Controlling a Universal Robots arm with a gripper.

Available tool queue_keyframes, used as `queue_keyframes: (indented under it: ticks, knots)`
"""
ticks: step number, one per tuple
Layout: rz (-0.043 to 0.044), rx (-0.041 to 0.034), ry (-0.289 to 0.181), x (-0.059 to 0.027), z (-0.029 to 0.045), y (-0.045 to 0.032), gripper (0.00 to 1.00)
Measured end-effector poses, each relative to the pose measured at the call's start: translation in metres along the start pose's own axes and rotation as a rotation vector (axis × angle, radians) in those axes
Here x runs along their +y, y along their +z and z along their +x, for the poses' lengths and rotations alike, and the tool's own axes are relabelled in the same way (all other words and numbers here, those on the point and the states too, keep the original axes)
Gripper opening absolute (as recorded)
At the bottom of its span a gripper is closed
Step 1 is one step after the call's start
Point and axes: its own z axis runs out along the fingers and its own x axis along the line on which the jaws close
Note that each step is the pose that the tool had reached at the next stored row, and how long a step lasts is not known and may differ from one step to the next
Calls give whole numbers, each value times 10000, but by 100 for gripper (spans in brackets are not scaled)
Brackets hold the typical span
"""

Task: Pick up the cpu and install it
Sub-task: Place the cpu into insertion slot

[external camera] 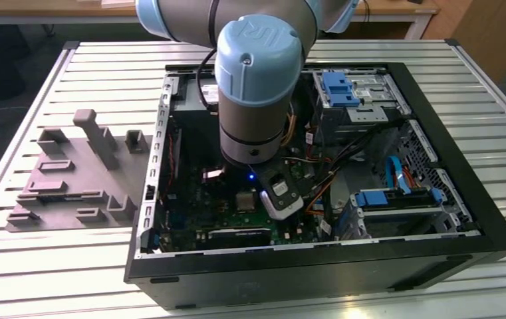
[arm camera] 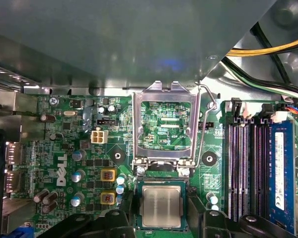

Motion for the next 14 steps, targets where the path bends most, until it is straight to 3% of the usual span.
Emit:
queue_keyframes:
  ticks: [5,14]
  knots:
    - [-19,-3,-4,5,-2,-31,54]
    - [0,70,2,13,4,-200,53]
